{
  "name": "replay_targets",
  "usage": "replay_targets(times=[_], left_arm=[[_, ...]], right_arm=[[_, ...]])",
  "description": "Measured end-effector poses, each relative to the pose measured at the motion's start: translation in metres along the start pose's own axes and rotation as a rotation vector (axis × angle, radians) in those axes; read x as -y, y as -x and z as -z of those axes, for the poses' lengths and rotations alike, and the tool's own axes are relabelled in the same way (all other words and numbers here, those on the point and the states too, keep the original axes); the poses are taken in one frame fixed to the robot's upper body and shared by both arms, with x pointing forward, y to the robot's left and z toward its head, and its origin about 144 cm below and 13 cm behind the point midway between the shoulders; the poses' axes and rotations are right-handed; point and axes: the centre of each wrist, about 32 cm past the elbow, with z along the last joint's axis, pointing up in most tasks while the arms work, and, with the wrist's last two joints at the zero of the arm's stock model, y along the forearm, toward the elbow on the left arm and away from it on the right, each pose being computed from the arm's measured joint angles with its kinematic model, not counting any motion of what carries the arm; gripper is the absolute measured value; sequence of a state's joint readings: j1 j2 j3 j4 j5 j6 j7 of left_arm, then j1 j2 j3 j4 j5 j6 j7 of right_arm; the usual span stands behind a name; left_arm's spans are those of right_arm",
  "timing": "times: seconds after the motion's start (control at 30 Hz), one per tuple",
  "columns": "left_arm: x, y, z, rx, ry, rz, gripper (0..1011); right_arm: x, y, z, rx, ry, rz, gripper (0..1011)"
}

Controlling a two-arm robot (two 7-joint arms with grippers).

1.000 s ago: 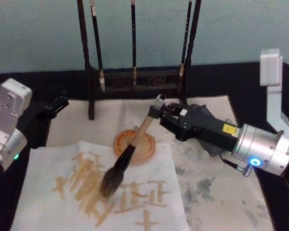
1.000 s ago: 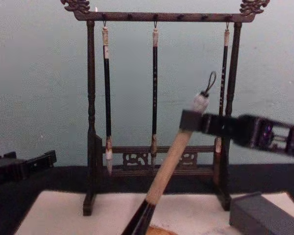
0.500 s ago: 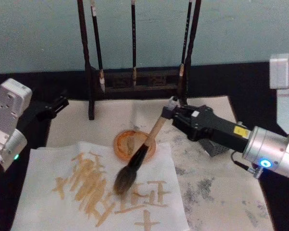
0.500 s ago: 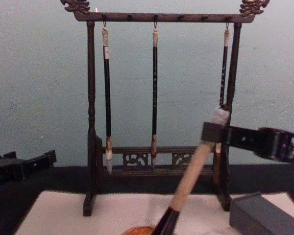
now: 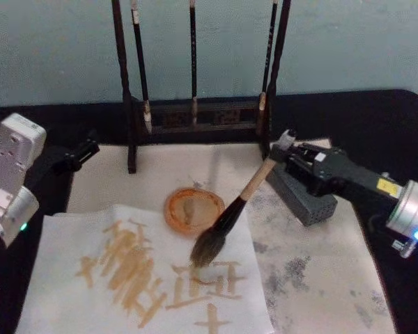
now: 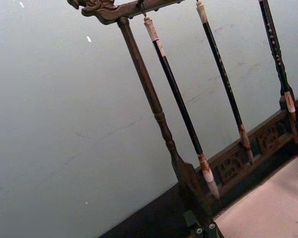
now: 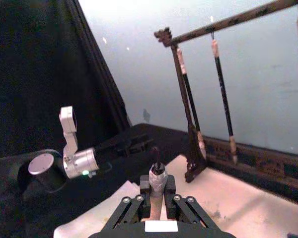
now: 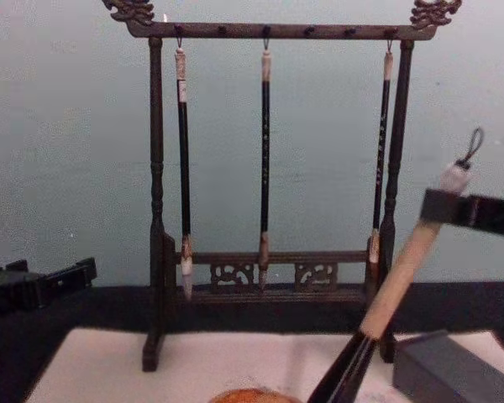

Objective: Pick up the brush from the inkstone, write on the paper, then place the brush back to its original position.

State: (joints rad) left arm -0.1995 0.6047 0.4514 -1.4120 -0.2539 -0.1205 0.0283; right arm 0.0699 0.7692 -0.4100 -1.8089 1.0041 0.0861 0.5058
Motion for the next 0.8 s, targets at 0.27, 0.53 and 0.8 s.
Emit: replay_targets(times=[0.27,0.53,0.8], left_arm=[[0.0,0.0,0.0,0.0,0.0,0.0,1002],[0.0,0.0,0.0,0.0,0.0,0.0,1002],[0.0,0.0,0.0,0.0,0.0,0.0,1002]], right_arm=[[0.005,0.008,-0.016,0.026,-0.093,-0.037,168],[-0.019,0.018,-0.02,0.022,-0.128,-0.123,168],[-0.044,0.021,-0.003,-0.025,-0.08,-0.163,168]])
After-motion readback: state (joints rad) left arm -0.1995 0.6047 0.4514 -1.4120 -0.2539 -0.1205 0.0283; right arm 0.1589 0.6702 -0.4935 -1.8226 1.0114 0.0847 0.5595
